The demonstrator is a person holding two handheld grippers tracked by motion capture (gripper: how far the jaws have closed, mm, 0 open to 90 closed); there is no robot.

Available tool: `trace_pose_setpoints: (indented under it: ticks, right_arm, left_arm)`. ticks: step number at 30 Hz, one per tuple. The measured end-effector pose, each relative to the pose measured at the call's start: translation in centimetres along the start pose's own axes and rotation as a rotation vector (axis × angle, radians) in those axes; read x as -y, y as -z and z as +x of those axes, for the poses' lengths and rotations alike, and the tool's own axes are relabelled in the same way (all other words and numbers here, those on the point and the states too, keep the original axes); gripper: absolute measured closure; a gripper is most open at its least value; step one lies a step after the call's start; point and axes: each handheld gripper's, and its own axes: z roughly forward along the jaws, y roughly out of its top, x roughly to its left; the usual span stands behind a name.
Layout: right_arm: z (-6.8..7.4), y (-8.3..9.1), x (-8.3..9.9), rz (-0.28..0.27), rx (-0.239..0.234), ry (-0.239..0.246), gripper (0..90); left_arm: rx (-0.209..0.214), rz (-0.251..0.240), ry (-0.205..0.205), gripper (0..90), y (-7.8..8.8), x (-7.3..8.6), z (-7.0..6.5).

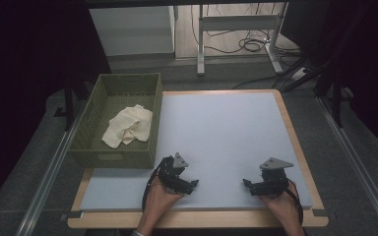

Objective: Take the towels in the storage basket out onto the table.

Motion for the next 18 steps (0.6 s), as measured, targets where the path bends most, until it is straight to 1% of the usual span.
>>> trace_pose_setpoints:
  ticks: [18]
  right_arm:
    - [0.00,0.01,0.07,-0.006,0.000,-0.003,6.1]
  left_arm:
    - [0.001,0.009,0.000,1.7,0.01,-0.10,0.04]
